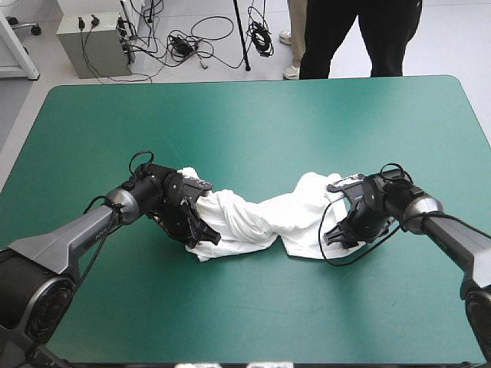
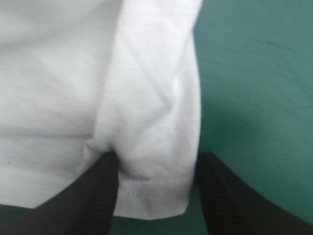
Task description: Fold the cloth
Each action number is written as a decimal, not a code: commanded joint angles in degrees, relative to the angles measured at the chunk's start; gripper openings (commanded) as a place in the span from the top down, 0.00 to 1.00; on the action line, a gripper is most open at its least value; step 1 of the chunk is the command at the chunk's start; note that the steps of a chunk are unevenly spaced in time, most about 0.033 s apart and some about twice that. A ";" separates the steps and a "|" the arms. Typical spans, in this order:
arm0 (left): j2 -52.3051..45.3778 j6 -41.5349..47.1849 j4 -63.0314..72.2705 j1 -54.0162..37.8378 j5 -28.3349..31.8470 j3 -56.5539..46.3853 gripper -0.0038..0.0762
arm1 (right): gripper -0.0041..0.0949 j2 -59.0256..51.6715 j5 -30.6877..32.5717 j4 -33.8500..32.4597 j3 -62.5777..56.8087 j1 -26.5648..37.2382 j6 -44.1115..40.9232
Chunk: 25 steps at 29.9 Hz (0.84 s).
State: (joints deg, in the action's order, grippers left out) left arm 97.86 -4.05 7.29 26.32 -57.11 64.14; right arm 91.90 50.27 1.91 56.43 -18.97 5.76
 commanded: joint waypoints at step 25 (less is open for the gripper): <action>-27.53 1.64 -9.67 0.37 -13.20 22.22 0.96 | 0.98 -19.31 17.10 -15.26 36.61 2.75 -8.50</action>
State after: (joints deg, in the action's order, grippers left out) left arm 75.00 -3.10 -1.62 26.51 -70.28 81.34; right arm 75.69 68.06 -11.33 85.32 -17.66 -2.34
